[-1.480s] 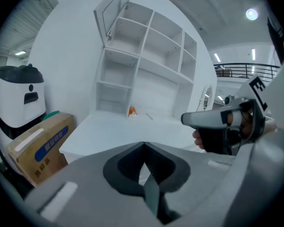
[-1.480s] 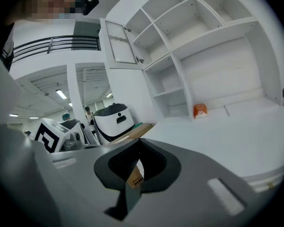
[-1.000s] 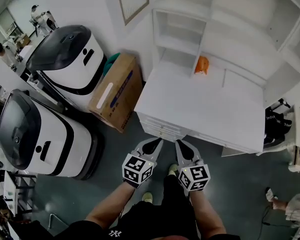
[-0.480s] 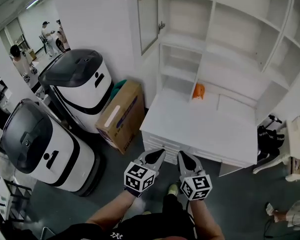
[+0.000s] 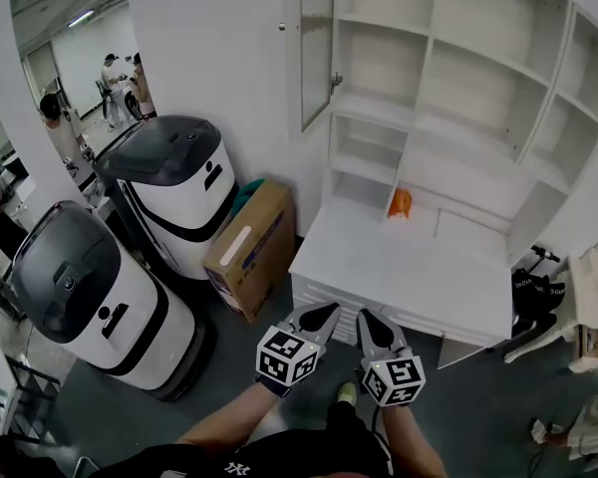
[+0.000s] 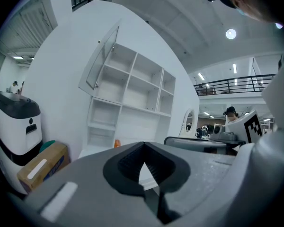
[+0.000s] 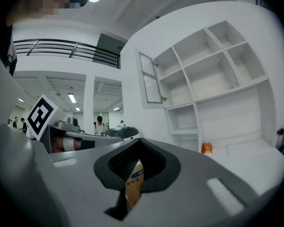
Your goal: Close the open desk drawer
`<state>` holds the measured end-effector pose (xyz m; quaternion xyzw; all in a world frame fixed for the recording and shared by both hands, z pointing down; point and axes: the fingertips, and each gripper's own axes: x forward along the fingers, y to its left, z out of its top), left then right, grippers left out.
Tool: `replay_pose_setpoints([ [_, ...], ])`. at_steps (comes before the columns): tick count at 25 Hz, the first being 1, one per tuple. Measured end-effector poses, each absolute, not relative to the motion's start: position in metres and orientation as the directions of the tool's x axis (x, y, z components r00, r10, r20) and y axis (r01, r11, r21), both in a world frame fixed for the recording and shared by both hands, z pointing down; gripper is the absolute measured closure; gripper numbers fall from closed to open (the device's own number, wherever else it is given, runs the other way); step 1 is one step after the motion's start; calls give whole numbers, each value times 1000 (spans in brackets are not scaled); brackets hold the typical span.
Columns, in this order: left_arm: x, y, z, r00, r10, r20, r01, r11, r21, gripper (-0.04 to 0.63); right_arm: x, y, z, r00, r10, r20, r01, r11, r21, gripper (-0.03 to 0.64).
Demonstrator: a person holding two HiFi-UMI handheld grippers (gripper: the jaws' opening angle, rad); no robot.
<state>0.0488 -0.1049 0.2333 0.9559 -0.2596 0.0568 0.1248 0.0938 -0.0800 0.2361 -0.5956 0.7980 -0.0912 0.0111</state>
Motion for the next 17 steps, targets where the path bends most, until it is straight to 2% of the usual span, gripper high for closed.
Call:
replay_pose_setpoints([
  [17,55,-105,224,861,-482,160,-507,-839,197,595,98,-83,222,-292,-955,60,-948,280,-154,595],
])
